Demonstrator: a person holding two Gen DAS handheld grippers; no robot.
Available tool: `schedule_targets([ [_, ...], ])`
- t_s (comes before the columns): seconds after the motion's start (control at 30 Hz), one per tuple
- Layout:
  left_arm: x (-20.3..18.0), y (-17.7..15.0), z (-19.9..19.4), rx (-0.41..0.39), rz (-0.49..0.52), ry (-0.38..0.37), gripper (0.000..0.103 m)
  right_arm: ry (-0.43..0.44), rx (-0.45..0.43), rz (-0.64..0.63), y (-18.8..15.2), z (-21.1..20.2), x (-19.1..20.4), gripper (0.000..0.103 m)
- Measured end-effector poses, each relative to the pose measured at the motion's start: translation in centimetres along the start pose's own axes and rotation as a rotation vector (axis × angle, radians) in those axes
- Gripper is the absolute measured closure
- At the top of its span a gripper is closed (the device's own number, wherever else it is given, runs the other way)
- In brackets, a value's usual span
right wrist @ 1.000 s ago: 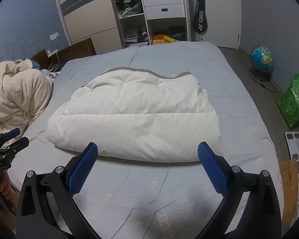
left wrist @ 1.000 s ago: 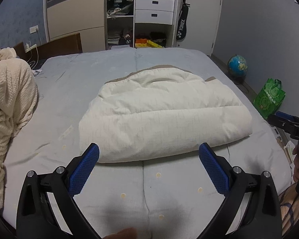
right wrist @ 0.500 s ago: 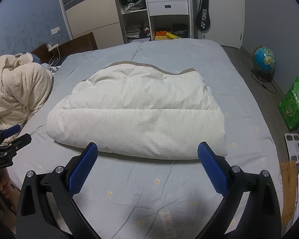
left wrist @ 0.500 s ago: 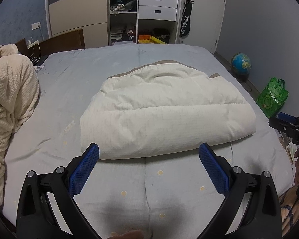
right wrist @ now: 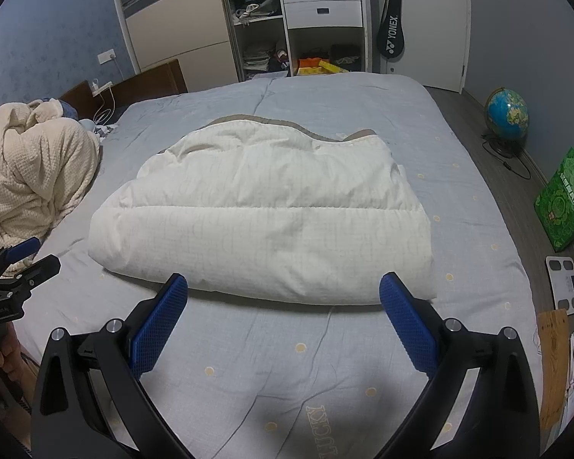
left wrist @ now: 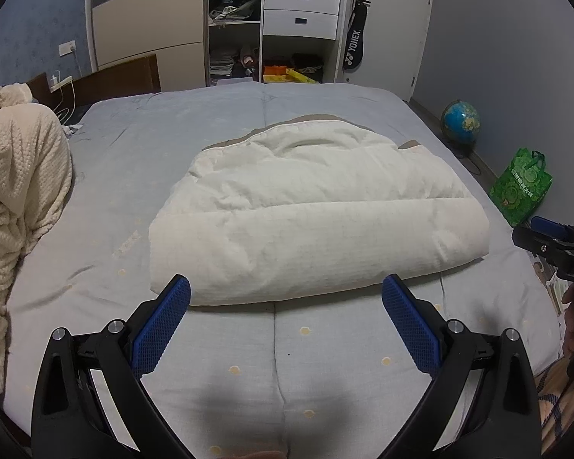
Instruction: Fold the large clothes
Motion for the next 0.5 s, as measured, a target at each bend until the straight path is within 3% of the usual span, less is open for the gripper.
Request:
schedule_targets([
  [0.5, 0.06, 0.01, 0.02, 0.0, 0.003, 0.002, 0.007, -0.002, 0.016, -0.011, -0.22, 0.48, 0.13, 0.008],
])
Point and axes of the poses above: each gripper's, at about its wrist camera, not at the fingertips, and z roughly the way its jaws point, x to its left, y to its top, the point moved 2 cm from there along z, roughly the way its jaws point
